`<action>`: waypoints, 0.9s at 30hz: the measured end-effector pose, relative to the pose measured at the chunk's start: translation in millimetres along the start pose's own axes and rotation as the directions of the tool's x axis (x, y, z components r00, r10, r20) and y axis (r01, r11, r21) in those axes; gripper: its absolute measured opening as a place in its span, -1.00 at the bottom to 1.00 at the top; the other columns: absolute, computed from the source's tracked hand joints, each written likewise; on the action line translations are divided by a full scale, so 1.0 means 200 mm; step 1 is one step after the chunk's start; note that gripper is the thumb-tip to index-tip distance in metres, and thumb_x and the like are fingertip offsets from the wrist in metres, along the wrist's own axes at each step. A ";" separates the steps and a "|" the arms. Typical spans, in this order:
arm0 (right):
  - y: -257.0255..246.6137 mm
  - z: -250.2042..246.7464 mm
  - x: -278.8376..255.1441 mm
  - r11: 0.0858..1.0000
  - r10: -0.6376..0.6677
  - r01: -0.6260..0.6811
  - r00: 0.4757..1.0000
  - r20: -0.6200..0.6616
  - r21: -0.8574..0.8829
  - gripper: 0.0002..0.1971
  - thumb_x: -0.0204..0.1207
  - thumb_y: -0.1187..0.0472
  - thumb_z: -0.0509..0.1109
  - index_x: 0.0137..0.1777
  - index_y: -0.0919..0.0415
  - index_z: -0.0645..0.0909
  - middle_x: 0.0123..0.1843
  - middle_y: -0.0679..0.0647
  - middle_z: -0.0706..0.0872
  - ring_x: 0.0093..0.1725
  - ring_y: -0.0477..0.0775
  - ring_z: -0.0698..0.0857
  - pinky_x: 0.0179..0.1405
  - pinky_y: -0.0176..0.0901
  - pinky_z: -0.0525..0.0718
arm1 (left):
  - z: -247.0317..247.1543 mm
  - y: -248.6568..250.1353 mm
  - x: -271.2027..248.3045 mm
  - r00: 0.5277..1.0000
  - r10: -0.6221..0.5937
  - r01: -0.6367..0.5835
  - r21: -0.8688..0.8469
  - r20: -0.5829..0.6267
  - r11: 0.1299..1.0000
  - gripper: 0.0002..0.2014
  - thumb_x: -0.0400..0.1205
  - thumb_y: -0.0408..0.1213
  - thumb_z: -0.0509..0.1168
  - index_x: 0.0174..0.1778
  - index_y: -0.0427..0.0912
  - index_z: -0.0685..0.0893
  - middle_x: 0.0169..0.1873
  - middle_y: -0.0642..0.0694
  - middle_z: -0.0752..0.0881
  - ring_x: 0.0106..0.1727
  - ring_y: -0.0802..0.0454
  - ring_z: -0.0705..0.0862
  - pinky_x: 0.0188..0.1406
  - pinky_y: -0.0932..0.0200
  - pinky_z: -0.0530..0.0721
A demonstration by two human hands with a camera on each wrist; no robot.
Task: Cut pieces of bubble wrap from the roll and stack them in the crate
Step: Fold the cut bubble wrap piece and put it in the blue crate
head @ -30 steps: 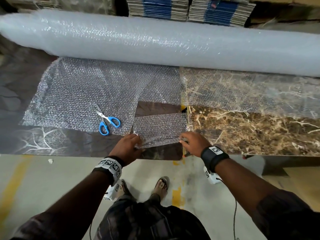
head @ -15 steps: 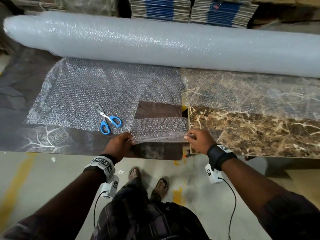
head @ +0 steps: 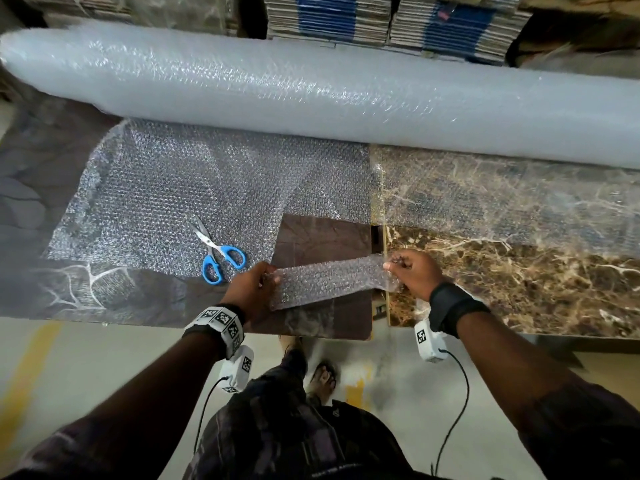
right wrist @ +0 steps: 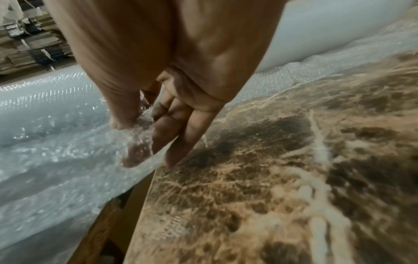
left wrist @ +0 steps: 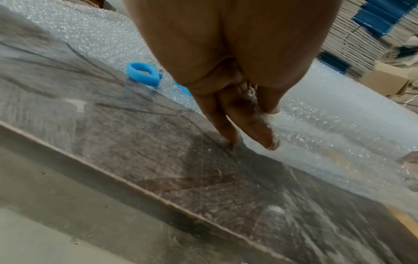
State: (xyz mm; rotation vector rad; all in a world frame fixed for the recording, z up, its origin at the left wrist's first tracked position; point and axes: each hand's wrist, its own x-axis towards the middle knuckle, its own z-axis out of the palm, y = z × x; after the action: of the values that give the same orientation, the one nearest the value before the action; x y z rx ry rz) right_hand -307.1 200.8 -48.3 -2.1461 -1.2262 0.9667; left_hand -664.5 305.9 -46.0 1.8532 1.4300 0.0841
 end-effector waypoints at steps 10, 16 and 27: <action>-0.04 0.02 0.10 0.995 0.006 0.008 0.990 0.138 -0.101 -0.80 0.52 0.07 0.54 0.00 0.16 0.65 -0.06 0.24 0.79 -0.10 0.20 0.73 -0.07 -0.03 0.67 | 0.01 -0.05 0.02 1.000 -0.014 0.015 -0.052 0.014 0.999 -0.83 0.60 -0.26 0.42 -0.08 0.01 0.54 -0.36 0.18 0.63 -0.40 0.24 0.62 -0.45 0.47 0.55; -0.02 0.01 0.04 0.998 0.058 -0.050 0.982 0.182 -0.048 -0.70 0.49 0.12 0.56 0.10 0.28 0.65 -0.16 0.31 0.75 -0.19 0.19 0.68 -0.17 -0.09 0.62 | 0.01 0.01 0.02 0.999 0.014 -0.015 -0.022 -0.040 1.000 -0.86 0.65 -0.24 0.37 0.08 -0.10 0.59 -0.29 0.04 0.64 -0.34 0.09 0.59 -0.35 0.28 0.48; 0.05 0.01 -0.07 0.993 0.118 -0.117 0.992 0.047 -0.030 -0.79 0.49 0.05 0.54 -0.06 0.11 0.58 -0.25 0.06 0.69 -0.19 0.15 0.68 -0.18 -0.01 0.65 | 0.05 0.07 0.06 0.995 -0.017 0.015 -0.016 -0.103 1.000 -0.81 0.66 -0.16 0.34 0.10 -0.16 0.58 -0.11 -0.06 0.73 -0.14 -0.05 0.67 -0.17 0.13 0.54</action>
State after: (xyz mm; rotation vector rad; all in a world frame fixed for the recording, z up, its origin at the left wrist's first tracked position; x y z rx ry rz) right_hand -306.9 184.0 -52.2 -2.2498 -1.1524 1.0634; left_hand -644.6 309.2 -50.1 1.8482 1.5103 0.1850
